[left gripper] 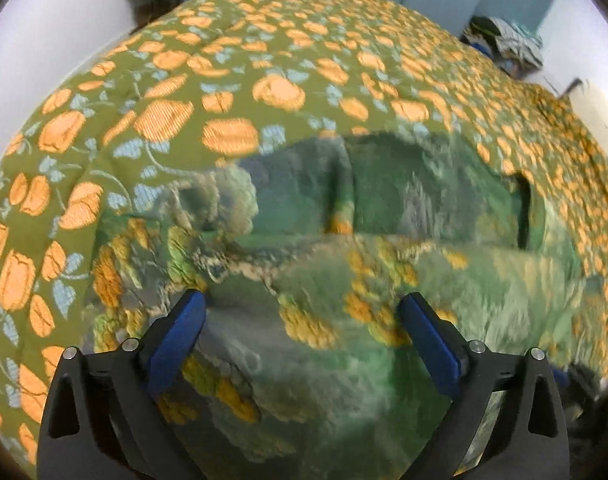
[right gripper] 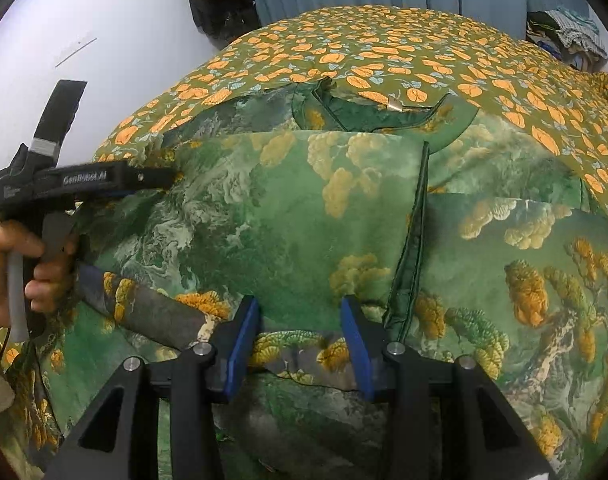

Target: Fold large clothes

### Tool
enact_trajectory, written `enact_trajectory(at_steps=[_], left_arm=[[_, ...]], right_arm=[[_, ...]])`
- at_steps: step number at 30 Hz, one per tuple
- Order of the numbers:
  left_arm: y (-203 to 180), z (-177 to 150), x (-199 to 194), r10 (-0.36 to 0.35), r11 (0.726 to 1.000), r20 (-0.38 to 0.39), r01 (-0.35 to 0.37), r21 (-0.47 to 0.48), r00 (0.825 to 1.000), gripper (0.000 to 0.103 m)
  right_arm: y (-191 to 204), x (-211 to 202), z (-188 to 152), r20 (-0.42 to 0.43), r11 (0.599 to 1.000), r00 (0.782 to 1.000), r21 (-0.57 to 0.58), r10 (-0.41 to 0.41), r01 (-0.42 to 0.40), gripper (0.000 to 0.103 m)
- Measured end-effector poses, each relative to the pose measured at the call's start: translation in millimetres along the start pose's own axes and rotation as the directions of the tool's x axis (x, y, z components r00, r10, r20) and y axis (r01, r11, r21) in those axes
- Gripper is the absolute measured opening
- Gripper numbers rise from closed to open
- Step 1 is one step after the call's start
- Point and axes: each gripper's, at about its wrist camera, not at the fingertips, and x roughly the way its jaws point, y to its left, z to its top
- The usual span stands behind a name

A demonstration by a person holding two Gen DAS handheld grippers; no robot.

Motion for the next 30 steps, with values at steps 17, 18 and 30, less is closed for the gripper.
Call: enact_trajectory(at_steps=[17,18,30], left_arm=[[-13.3,-69.8,-43.1,0.061,0.970,0.020,-0.064,0.234,0.998,0.097],[-14.5,-73.3,-47.1,0.066,0.966,0.022,-0.069,0.250,0.998,0.097],[-2.1,-165.1,-170.8,-0.025,0.963,0.026,0.017,0.268,0.999,0.097]], right_arm=[[2.4,-8.0,1.2,-0.024,1.000,1.000,0.008,-0.005,0.006,0.044],[4.0,-12.0,0.8,-0.023,1.000,1.000,0.014,-0.012,0.012,0.044],[14.5,-126.1,-66.8,0.041,0.995,0.994,0.032,-0.097,0.096,0.067]])
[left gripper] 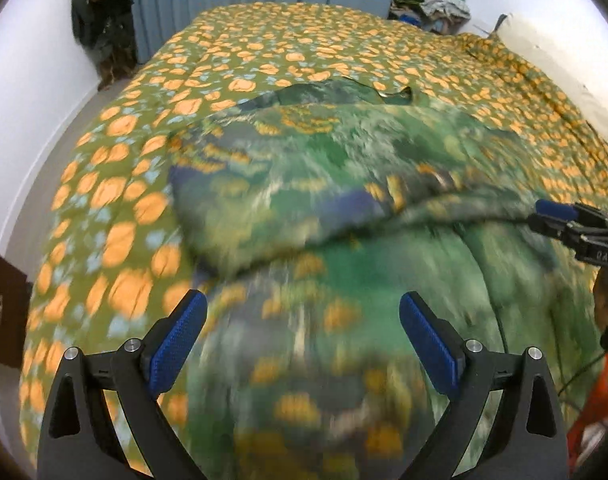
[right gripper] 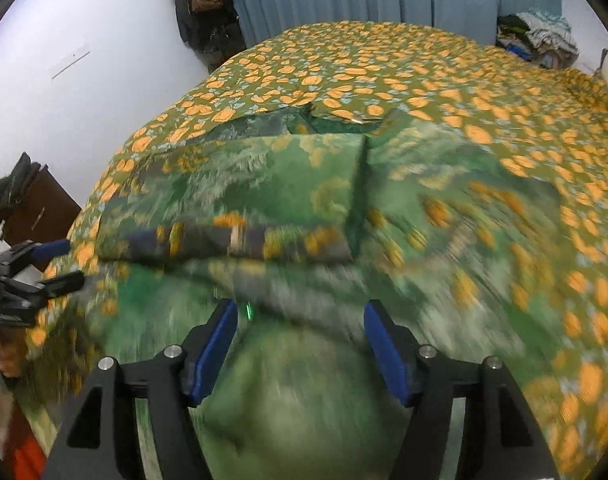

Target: Fold large clothes

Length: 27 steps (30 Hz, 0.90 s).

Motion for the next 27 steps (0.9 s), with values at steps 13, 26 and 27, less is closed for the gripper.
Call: enact_trajectory(at_steps=[13,26,27], left_arm=[[47.4,-107.3,-70.7,0.013,0.999,-0.083,-0.017,-0.043,0.996,0.098],[28.3,-144.9,-20.2,-0.178,0.978,-0.201,0.152,-0.140,0.963,0.098],[26.5,-145.3,-19.4,-0.181,0.979,-0.202,0.155,-0.135,0.963,0.098]], right_arm=[[-71.7,-159.5,-135.8,-0.014,0.989,0.990,0.023,-0.143,0.143,0.075],[-125.1,-119.5,-224.9,-0.217,0.952,0.976,0.301,0.014,0.054,0.076],[-122.7,-114.1,-226.5,-0.219,0.951,0.975,0.308,0.042,0.028,0.076]])
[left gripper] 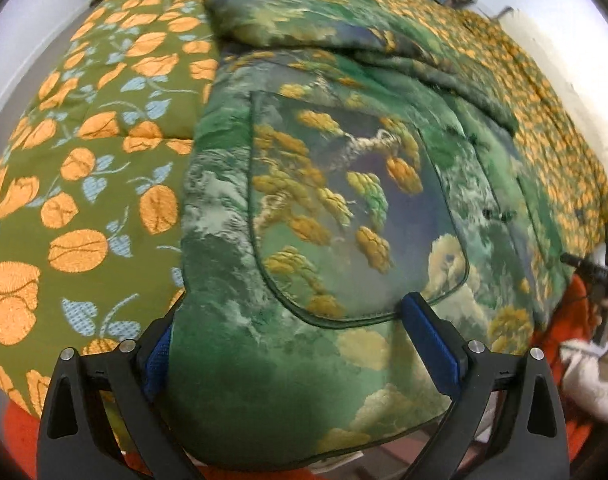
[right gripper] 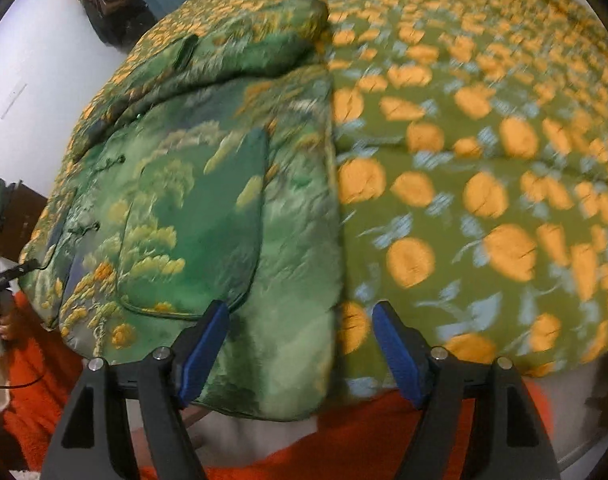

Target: Fold large clothes

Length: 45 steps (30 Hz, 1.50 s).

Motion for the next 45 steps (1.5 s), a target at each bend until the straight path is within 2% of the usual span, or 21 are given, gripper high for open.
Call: enact_trajectory(at_steps=[3,5,8,10,11,12,13,14,15,18,25,31,41,45], left_arm=[[3.7,0.0,4.0,-0.040,0.999,-0.009,0.040,-0.032,0.999,0.098],[5.1,-1.2,3.8,-0.051,0.998,-0.017,0.051,-0.044,0.999,0.097],[3.7,-3.0,-0.7,-0.052,0.998,-0.036,0.051,-0.037,0.998,0.083],[2.2,-3.8,-3.0,-0.044,0.999,-0.053,0.042,-0.030,0.998,0.070],[0.4,-3.7,-3.8,-0.034,0.999,-0.066,0.032,-0.025,0.997,0.060],[-1.8,-3.0,-5.0,-0.013,1.000,-0.073,0.011,-0.021,0.997,0.048],[-1.5,-2.8,-7.5,-0.002,1.000,-0.075,0.001,-0.017,0.997,0.039],[-2.9,-1.3,-10.5,0.002,1.000,-0.079,-0.004,-0.019,0.997,0.024],[-2.1,-0.6,-13.1,-0.004,1.000,-0.079,0.002,-0.025,0.997,0.017],[-5.7,4.5,-28.3,-0.013,0.999,-0.060,0.011,-0.035,0.998,0.012],[-11.9,5.0,-63.9,-0.058,0.998,-0.017,0.057,-0.039,0.998,0.012],[-8.7,-13.4,-82.0,-0.076,0.995,-0.021,0.075,-0.061,0.997,0.012],[4.8,-71.7,-104.1,-0.111,0.987,-0.058,0.103,-0.123,0.992,0.012],[3.1,-88.9,-124.2,-0.120,0.988,-0.079,0.112,-0.103,0.990,0.012]], right_arm=[[5.4,14.3,-3.2,-0.028,0.999,0.999,-0.007,0.039,-0.039,0.076],[10.6,18.3,-3.5,-0.035,0.999,0.999,-0.024,0.027,-0.028,0.078],[19.7,15.5,-3.2,-0.042,0.997,0.997,-0.041,0.057,-0.059,0.075],[26.1,9.7,-0.9,-0.045,0.996,0.997,-0.062,0.061,-0.063,0.051],[27.6,8.3,0.8,-0.044,0.996,0.997,-0.067,0.061,-0.064,0.030],[29.8,5.6,3.0,-0.043,0.995,0.997,-0.065,0.067,-0.070,0.023],[32.0,3.4,5.6,-0.045,0.996,0.997,-0.058,0.068,-0.071,0.022],[32.9,2.7,8.5,-0.045,0.996,0.997,-0.057,0.070,-0.073,0.018],[37.1,-0.4,11.0,-0.038,0.995,0.997,-0.063,0.074,-0.076,0.016],[47.3,-12.9,16.6,-0.011,0.993,0.997,-0.080,0.082,-0.082,0.014],[61.8,-51.1,23.6,0.051,0.988,0.991,-0.098,0.128,-0.122,0.014],[54.8,-65.3,11.3,0.039,0.985,0.988,-0.095,0.150,-0.146,0.014],[57.1,-74.4,-30.6,-0.028,0.981,0.982,-0.050,0.186,-0.187,0.014],[57.3,-85.0,-42.2,-0.061,0.971,0.969,-0.006,0.237,-0.238,0.013]])
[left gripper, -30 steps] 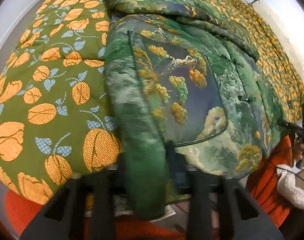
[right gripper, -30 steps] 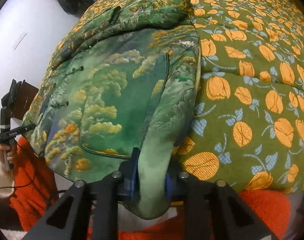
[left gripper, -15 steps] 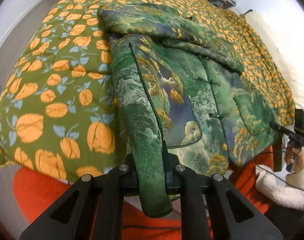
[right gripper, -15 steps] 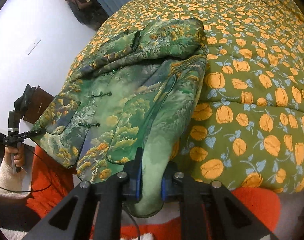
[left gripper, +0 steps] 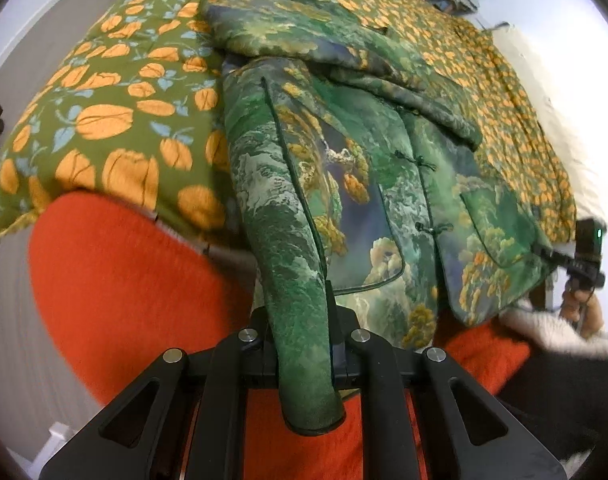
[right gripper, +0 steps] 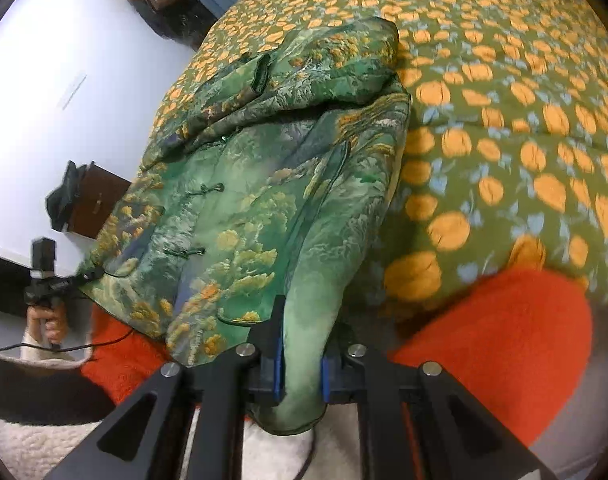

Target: Fold large clothes

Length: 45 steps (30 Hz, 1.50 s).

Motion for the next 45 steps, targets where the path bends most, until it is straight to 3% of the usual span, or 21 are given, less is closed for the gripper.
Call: enact_trajectory(at_steps=[4,7,10,14,18,22,24,26,28,30,31,33,34,36,39,43,45], left_arm=[[-1.0,-7.9,-21.2,-0.017,1.000,-0.011,0.017,-0.008,1.000,0.012],[4.5,7.9,-42.0,-0.084,0.995,0.048,0.087,-0.055,0.995,0.011],[3.2,40.7,-60.9,-0.144,0.986,0.138,0.154,-0.066,0.980,0.011],[3.5,107.3,-68.1,-0.172,0.980,0.232,0.191,-0.062,0.957,0.011],[17.9,168.6,-48.5,-0.175,0.974,0.262,0.206,-0.097,0.949,0.012],[36.6,233.4,-5.3,-0.163,0.963,0.247,0.208,-0.169,0.955,0.012],[41.0,249.0,12.5,-0.162,0.959,0.236,0.210,-0.193,0.958,0.013],[40.2,265.6,30.3,-0.122,0.965,0.217,0.167,-0.200,0.968,0.015],[39.3,277.0,44.2,-0.086,0.970,0.196,0.127,-0.209,0.977,0.020],[40.3,286.2,55.8,-0.079,0.965,0.168,0.118,-0.233,0.983,0.035],[40.3,290.0,58.6,-0.092,0.961,0.156,0.129,-0.245,0.983,0.041],[41.1,296.8,57.6,-0.136,0.947,0.159,0.175,-0.269,0.978,0.064],[41.1,300.1,53.8,-0.159,0.940,0.174,0.203,-0.273,0.972,0.067],[40.4,306.6,43.9,-0.197,0.928,0.203,0.249,-0.278,0.959,0.080],[42.4,309.5,22.6,-0.214,0.922,0.266,0.284,-0.263,0.940,0.084],[56.8,298.8,2.4,-0.206,0.930,0.318,0.286,-0.229,0.925,0.094],[65.7,287.2,-3.1,-0.189,0.948,0.315,0.257,-0.188,0.930,0.095]], right_arm=[[12.1,-17.5,-2.4,-0.008,0.999,0.999,0.000,0.039,-0.039,0.012],[15.1,-27.5,12.3,0.028,0.995,0.995,0.025,0.099,-0.100,0.012],[14.8,-34.7,44.3,0.102,0.984,0.980,0.035,0.169,-0.173,0.012],[14.1,-34.5,106.4,0.192,0.980,0.962,-0.008,0.195,-0.197,0.012],[-1.0,-21.7,162.3,0.249,0.976,0.947,0.025,0.202,-0.215,0.012],[-36.0,8.1,208.9,0.277,0.961,0.940,0.134,0.197,-0.241,0.012],[-56.1,28.8,227.4,0.292,0.948,0.938,0.196,0.188,-0.251,0.012],[-69.2,47.1,238.0,0.293,0.938,0.937,0.226,0.191,-0.262,0.012],[-76.9,65.7,244.7,0.288,0.938,0.943,0.246,0.169,-0.244,0.012],[-82.6,80.9,249.3,0.290,0.929,0.941,0.267,0.175,-0.255,0.015],[-85.2,84.7,250.2,0.293,0.925,0.940,0.279,0.175,-0.259,0.015],[-92.9,93.0,254.0,0.300,0.906,0.936,0.318,0.183,-0.279,0.017],[-95.3,94.2,256.0,0.296,0.899,0.937,0.333,0.187,-0.285,0.018],[-103.1,98.7,260.7,0.297,0.863,0.928,0.382,0.223,-0.330,0.036],[-103.2,89.9,265.5,0.343,0.832,0.898,0.382,0.276,-0.402,0.066],[-101.8,64.8,270.5,0.415,0.841,0.864,0.325,0.285,-0.434,0.073],[-98.9,51.7,269.1,0.422,0.869,0.868,0.287,0.263,-0.403,0.074]])
